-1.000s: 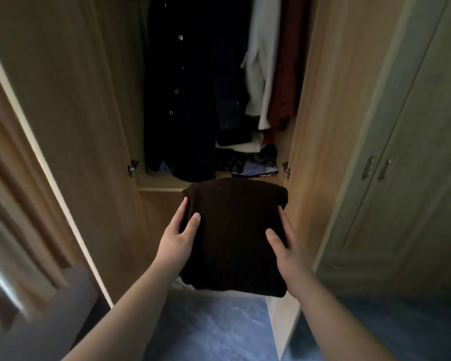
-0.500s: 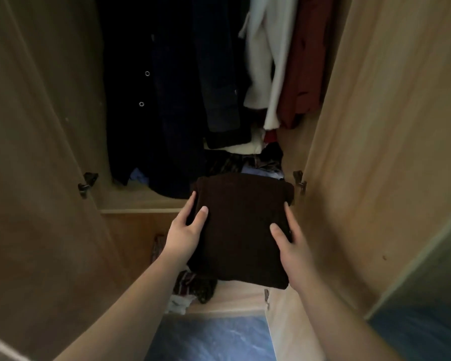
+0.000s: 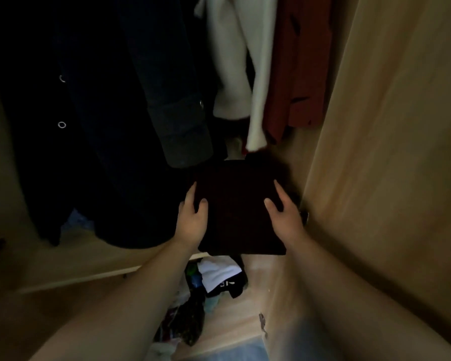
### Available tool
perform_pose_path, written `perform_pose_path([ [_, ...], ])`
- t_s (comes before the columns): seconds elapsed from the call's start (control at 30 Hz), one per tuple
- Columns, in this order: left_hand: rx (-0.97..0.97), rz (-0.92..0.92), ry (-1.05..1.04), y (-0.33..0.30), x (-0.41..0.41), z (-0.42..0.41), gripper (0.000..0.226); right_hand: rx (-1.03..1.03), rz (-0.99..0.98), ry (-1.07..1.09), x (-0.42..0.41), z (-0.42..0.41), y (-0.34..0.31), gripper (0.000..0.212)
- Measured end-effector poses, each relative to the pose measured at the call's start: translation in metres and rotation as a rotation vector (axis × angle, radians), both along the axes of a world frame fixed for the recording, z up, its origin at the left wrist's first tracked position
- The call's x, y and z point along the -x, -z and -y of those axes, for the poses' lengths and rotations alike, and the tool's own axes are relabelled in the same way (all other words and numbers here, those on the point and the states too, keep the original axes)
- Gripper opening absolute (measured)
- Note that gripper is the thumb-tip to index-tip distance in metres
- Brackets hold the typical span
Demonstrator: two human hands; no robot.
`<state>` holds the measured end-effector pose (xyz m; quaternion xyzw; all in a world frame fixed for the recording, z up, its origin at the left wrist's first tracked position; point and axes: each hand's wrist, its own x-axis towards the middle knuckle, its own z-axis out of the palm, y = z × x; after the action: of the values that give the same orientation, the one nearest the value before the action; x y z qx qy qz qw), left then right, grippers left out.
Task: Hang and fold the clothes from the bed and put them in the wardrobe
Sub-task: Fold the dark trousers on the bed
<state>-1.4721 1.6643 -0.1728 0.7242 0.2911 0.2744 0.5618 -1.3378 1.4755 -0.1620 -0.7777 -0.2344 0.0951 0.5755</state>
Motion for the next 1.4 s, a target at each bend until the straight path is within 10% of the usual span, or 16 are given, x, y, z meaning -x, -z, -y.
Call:
perform_pose_path([
  [0.13,-0.105,-0.007,-0.079,0.017,-0.044,-0.023,0.055,0.036,0.097,0.009,-0.048,-0.033,0.013,0.057],
  [0.3,-0.062,-0.529,-0.093,0.055,-0.077,-0.036,0.061,0.348,0.073,-0.01,-0.09,-0.062,0.059,0.058],
  [0.5,-1.083,-0.451,0.051,0.029,-0.104,-0.027,0.06,0.55,0.386,0.106,-0.101,-0.077,0.059,0.057],
  [0.67,-0.801,-0.797,0.179,0.043,-0.123,-0.037,0.061,0.424,0.876,0.082,-0.075,-0.092,0.052,0.037],
  [0.83,-0.808,-0.965,0.182,0.038,-0.148,-0.027,0.065,0.669,0.775,0.001,-0.071,-0.094,0.088,0.06],
  [1.4,-0.884,-0.682,0.224,0.049,-0.143,-0.04,0.06,0.815,0.606,-0.128,-0.11,-0.103,0.079,0.057],
])
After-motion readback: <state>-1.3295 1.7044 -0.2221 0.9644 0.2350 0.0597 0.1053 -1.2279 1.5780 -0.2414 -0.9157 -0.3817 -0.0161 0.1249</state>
